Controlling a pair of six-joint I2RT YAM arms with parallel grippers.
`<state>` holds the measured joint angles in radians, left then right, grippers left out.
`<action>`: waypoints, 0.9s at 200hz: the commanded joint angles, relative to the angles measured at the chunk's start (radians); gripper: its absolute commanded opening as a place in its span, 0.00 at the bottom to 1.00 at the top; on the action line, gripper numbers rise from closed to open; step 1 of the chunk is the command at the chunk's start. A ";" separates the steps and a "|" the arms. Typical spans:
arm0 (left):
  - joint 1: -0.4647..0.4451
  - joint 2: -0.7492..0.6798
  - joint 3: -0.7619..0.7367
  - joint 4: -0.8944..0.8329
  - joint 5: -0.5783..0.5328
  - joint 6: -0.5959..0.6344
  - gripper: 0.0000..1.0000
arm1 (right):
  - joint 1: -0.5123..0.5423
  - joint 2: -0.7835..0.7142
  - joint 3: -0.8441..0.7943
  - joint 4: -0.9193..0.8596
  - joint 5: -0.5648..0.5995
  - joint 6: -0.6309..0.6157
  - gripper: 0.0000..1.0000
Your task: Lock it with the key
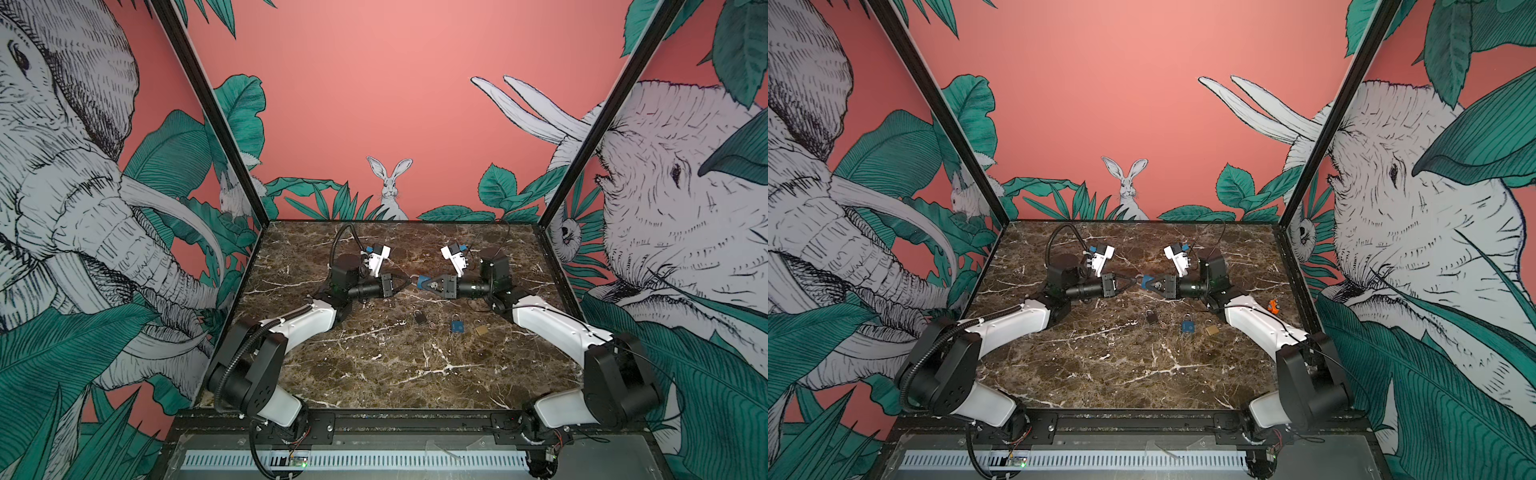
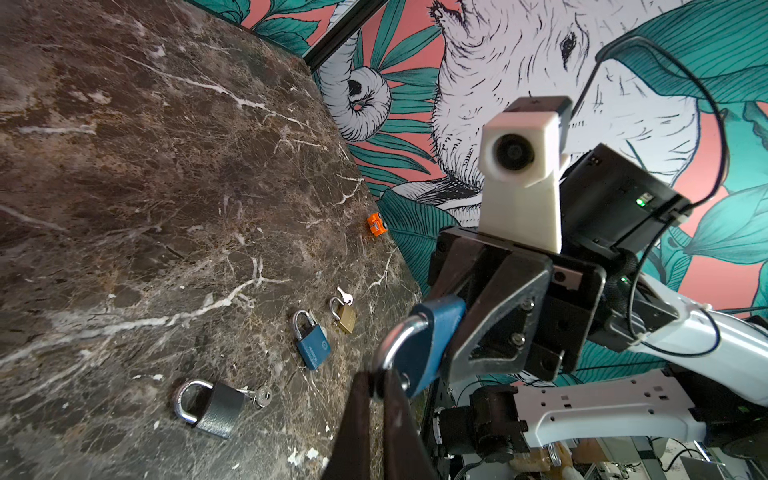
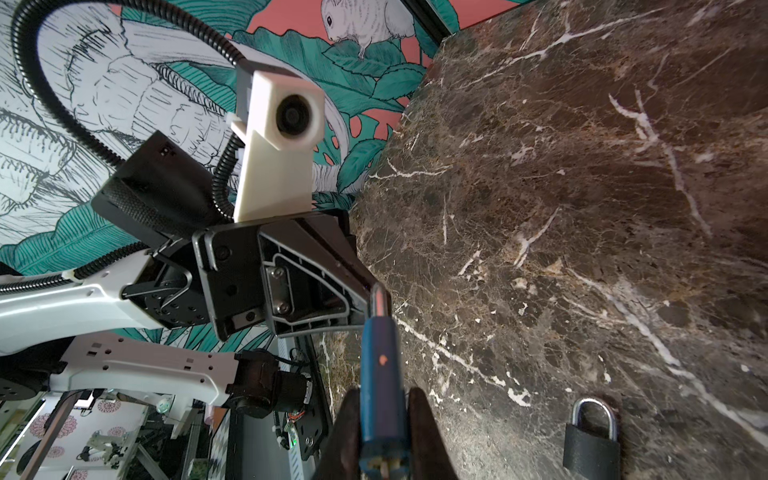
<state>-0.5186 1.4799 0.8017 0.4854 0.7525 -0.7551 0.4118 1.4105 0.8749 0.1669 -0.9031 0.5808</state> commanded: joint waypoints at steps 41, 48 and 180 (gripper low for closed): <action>0.000 -0.166 0.116 -0.458 -0.406 0.224 0.19 | -0.013 -0.118 0.082 -0.456 0.415 -0.192 0.00; -0.001 -0.162 0.125 -0.450 -0.368 0.237 0.35 | -0.013 -0.126 0.086 -0.461 0.425 -0.196 0.00; -0.013 -0.045 0.059 0.181 0.309 0.077 0.71 | -0.074 -0.181 0.103 -0.186 -0.193 -0.058 0.00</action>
<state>-0.5213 1.4410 0.8680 0.5446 0.9512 -0.6392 0.3401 1.2331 0.9859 -0.1917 -0.9859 0.4438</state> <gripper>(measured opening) 0.719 0.137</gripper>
